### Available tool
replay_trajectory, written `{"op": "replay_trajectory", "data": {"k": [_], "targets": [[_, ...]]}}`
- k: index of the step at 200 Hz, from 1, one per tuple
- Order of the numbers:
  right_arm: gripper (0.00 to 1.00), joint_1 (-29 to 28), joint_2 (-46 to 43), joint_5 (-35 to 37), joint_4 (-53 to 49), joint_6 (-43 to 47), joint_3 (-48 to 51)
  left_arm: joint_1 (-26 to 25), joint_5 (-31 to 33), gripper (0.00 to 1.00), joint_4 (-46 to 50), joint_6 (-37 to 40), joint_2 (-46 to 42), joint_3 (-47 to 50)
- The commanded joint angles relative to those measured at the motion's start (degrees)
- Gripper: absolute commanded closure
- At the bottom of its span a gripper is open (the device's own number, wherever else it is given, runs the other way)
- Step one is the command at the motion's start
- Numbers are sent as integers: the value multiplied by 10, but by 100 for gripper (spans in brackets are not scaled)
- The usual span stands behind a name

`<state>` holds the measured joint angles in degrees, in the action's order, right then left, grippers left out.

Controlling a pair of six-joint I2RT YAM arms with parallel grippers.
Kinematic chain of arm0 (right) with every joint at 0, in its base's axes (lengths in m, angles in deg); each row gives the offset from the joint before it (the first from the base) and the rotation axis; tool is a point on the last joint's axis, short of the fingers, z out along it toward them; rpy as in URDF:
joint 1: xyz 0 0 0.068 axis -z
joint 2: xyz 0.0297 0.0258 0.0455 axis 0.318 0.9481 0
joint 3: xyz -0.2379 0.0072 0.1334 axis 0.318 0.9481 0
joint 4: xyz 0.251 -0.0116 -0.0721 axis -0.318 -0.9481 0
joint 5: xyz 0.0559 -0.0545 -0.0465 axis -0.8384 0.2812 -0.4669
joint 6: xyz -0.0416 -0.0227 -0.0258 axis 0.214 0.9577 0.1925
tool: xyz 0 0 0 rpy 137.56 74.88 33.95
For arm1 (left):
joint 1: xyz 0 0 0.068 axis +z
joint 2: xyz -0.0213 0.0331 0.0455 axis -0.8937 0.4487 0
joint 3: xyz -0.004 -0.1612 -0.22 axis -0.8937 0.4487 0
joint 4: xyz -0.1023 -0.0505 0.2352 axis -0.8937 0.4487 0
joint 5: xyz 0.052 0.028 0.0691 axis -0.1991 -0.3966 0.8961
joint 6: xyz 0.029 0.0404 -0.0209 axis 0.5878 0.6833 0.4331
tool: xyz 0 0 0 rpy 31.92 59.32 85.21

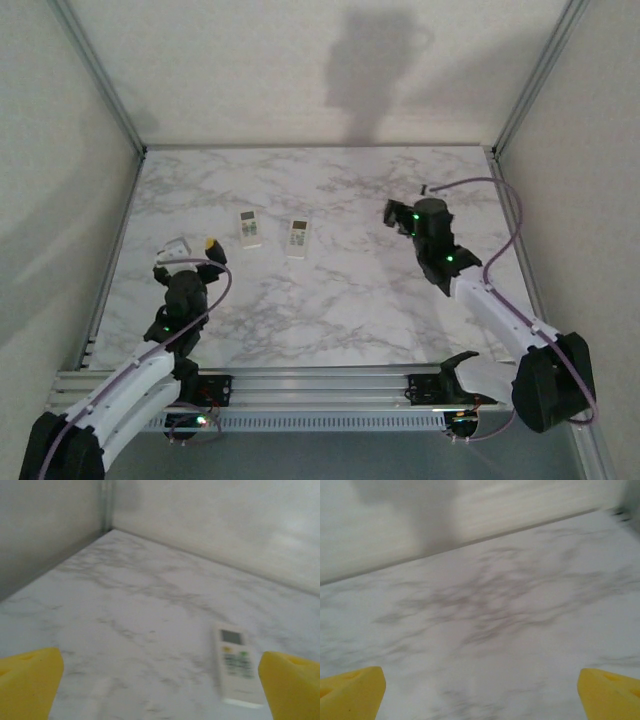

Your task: Load the batteries into the remote control

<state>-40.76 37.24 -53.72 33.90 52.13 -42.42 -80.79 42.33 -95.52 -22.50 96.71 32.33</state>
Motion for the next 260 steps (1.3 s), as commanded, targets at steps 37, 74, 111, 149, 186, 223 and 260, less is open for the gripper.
{"op": "replay_trajectory", "data": {"k": [37, 74, 111, 149, 186, 223, 260], "targets": [[1, 97, 144, -29, 211, 192, 44, 157, -193, 0, -394, 77, 209, 70], [1, 137, 124, -113, 179, 171, 52, 171, -244, 0, -448, 108, 371, -15], [1, 139, 59, -117, 292, 160, 202, 206, -285, 0, -495, 78, 478, -42], [1, 149, 113, -149, 300, 172, 163, 206, -285, 0, -490, 80, 476, -44], [1, 141, 135, -114, 398, 208, 194, 205, -285, 1, -493, 81, 477, -42], [1, 187, 208, -162, 477, 172, 208, 205, -285, 1, -494, 81, 477, -43], [1, 182, 205, -165, 448, 179, 196, 206, -285, 1, -493, 81, 477, -43]]}}
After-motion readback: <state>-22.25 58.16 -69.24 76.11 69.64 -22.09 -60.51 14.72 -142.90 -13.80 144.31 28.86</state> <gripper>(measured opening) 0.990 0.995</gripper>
